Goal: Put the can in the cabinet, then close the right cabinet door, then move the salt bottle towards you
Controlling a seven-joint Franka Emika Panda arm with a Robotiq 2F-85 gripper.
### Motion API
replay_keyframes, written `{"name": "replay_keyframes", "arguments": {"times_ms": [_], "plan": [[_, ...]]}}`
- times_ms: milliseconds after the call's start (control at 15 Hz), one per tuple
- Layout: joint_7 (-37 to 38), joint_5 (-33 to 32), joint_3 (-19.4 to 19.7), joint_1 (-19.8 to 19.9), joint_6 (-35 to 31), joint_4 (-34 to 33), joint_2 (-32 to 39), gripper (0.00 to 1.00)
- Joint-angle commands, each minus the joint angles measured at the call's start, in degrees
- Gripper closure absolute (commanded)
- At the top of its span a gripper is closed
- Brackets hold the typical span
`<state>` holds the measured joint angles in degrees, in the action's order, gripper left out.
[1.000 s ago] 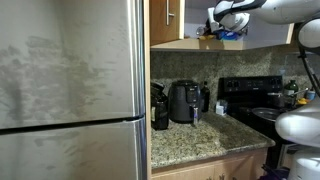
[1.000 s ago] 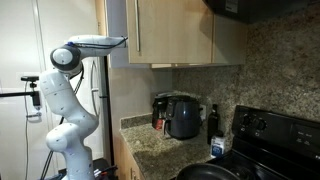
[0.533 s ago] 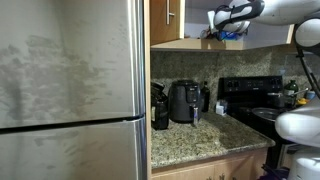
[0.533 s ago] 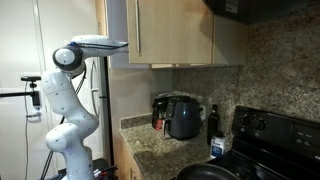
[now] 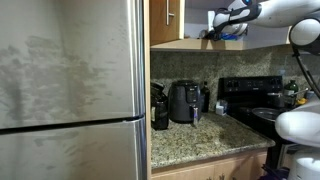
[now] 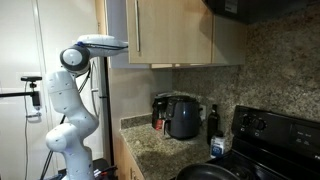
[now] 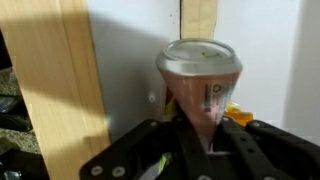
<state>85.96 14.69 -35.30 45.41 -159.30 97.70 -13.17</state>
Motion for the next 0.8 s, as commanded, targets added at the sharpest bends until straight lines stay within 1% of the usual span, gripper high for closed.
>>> {"name": "replay_keyframes", "arguments": {"times_ms": [0,67,133,267,400,467,533,600,733], "plan": [[0.7,-1.7,-0.4,0.7,4.3,-1.5,0.2,0.54],[1.6,-4.9,8.3,-9.2,4.9,-1.4,0.6,0.53],[1.7,-5.9,10.3,-10.5,5.9,-1.3,-0.7,0.46],[0.1,-7.7,18.1,-17.6,10.1,-0.9,-3.9,0.31],[-3.3,-9.8,25.2,-23.6,18.6,-0.9,-8.8,0.16],[-6.4,-8.7,28.3,-26.8,22.7,-1.3,-11.3,0.10],[-12.0,-4.4,28.1,-25.6,27.8,-1.5,-14.0,0.03],[-13.9,-5.6,33.6,-32.2,32.5,-1.0,-16.5,0.01],[-18.6,-4.9,36.7,-35.1,42.6,-0.8,-22.3,0.00]]}}
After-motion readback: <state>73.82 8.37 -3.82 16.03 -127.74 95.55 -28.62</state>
